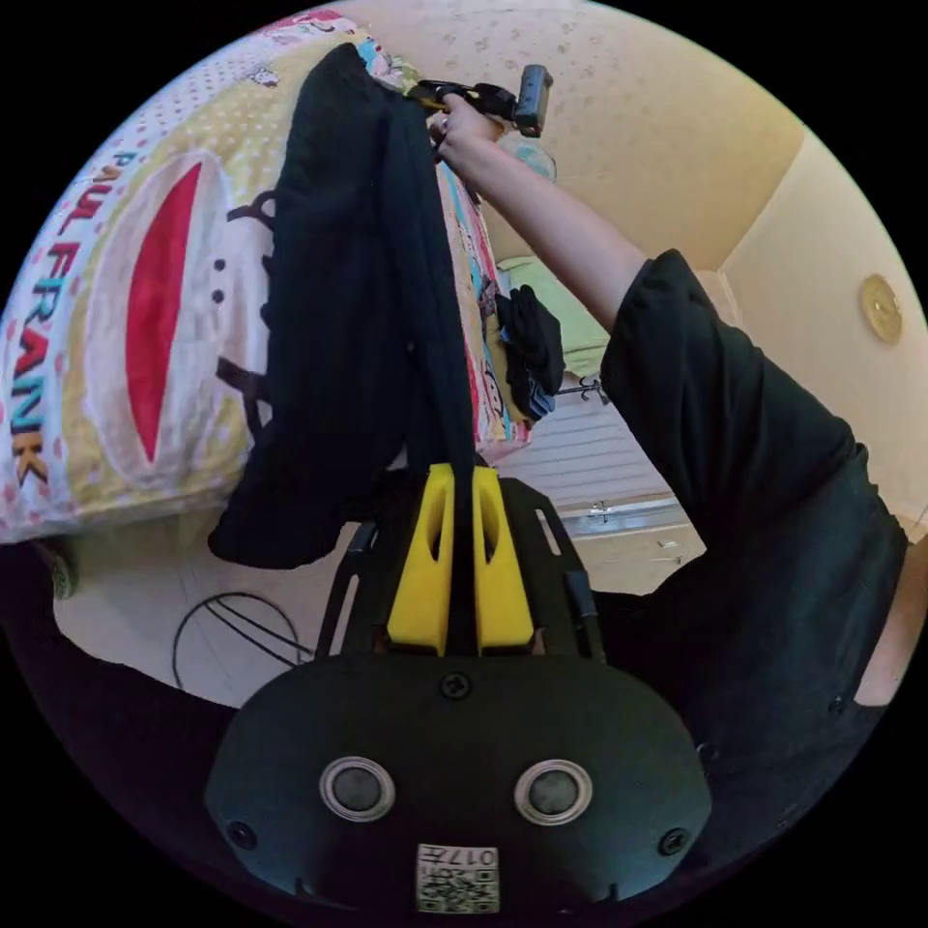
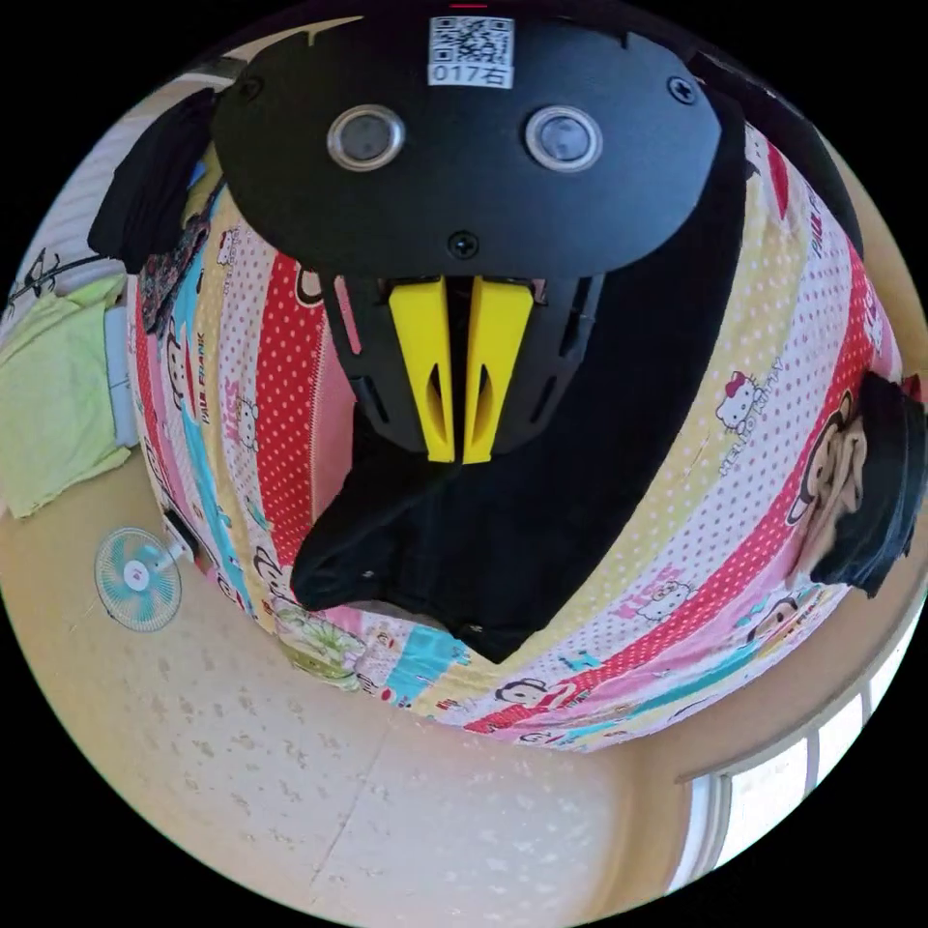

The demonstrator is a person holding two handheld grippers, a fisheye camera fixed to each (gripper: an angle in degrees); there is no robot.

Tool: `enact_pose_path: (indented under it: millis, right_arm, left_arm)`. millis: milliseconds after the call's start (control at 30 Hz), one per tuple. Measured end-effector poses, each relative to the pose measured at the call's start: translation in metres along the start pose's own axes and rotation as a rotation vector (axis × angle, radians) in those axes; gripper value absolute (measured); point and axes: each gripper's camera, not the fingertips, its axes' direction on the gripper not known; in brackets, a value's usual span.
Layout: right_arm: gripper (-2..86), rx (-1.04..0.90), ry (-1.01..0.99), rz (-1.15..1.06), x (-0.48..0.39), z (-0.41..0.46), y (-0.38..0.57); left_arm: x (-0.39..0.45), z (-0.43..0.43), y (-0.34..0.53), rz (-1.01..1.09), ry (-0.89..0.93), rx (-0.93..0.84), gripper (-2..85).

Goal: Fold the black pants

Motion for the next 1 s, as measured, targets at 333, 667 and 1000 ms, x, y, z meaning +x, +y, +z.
enact_pose_path:
  millis: [333, 667, 1000]
  right_arm:
    - [3.7, -0.068, -0.405, -0.02, -0.063, 0.023, 0.03]
    - [10.9, -0.036, -0.62, 0.146, 0.019, -0.057, 0.274]
    - [2.9, 0.113, -1.203, 0.329, 0.057, -0.098, 0.402]
  left_arm:
    - [-0.047, -0.019, 0.048, -0.179, -0.049, -0.064, 8.7]
    - [-0.019, -0.024, -0.008, -0.023, -0.291, 0.084, 10.0]
    - [0.025, -0.005, -0.011, 0.006, -0.203, 0.075, 3.2]
